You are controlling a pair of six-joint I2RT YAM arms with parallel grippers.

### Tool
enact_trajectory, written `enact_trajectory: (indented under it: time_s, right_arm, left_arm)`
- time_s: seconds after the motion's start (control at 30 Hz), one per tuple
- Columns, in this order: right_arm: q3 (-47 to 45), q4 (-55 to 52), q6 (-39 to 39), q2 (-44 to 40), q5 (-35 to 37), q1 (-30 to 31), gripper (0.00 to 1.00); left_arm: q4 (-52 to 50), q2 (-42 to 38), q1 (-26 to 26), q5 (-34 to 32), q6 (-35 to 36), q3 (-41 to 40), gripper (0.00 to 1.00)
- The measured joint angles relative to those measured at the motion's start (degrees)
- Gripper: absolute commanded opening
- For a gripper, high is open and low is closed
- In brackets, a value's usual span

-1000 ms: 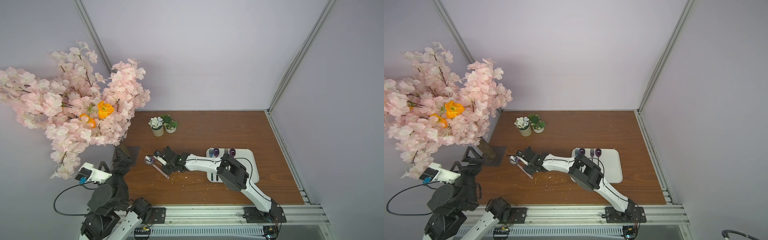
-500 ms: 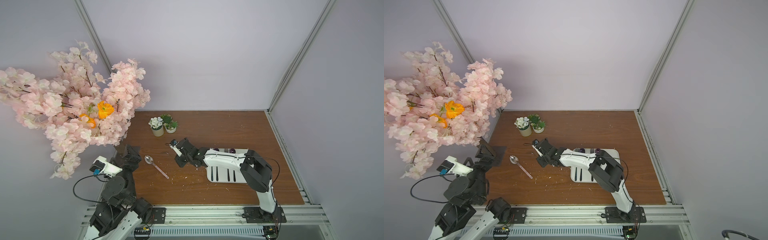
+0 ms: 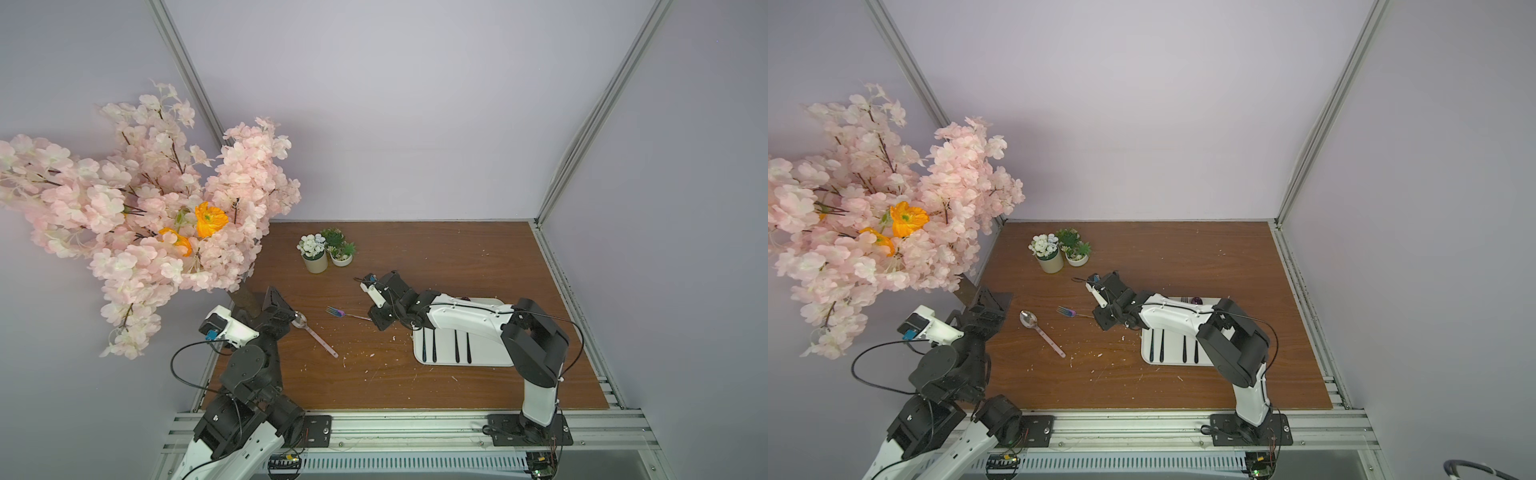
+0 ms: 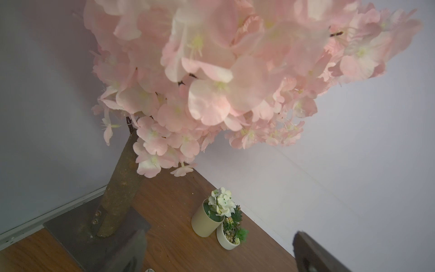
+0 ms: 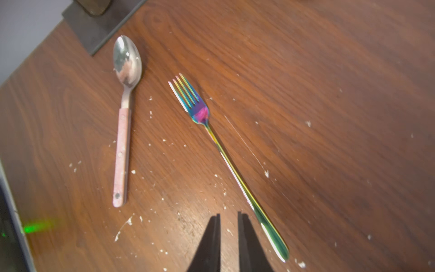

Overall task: Set the spoon and fork side by side
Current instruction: Pick up the fork at the center of the board.

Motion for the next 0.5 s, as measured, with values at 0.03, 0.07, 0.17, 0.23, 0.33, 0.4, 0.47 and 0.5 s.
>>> enact_trajectory:
  time_s: [0.03,0.07,0.17,0.23,0.33,0.4,0.47,0.5]
  right_arm:
    - [1.84,-0.96,-1.01,1.09,0.2,0.48,0.35]
    - [4.15,-2.16,-2.16,2.56,0.39,0.9,0.37]
    - [10.47,-4.74,-6.84,7.65,0.5,1.95,0.43]
    - [13.66,-6.36,-10.16,10.84,0.2,2.05,0.44]
    - [18.27,-9.07,-15.28,15.54,-0.2,1.95,0.45]
    - [21.0,-10.75,-17.99,18.12,-0.17,1.73,0.45]
    - [22.69,-11.69,-20.09,19.8,-0.52,1.46,0.46]
    - [23.3,-12.22,-20.96,20.33,-0.76,1.31,0.45]
  left_arm:
    - [0.04,0.07,0.0,0.0,0.04,0.0,1.0]
    - [0.04,0.09,0.0,-0.09,0.09,0.0,1.0]
    - [0.04,-0.24,0.0,-0.63,0.92,0.0,1.0]
    - [0.07,-0.92,0.0,-1.2,1.57,0.02,1.0]
    - [0.0,-1.84,0.0,-1.79,2.21,0.46,1.0]
    - [0.0,-2.23,0.0,-2.1,2.27,0.87,1.0]
    - [-0.04,-2.47,0.0,-2.43,2.29,1.07,1.0]
    - [-0.04,-2.56,0.0,-2.45,2.32,1.14,1.0]
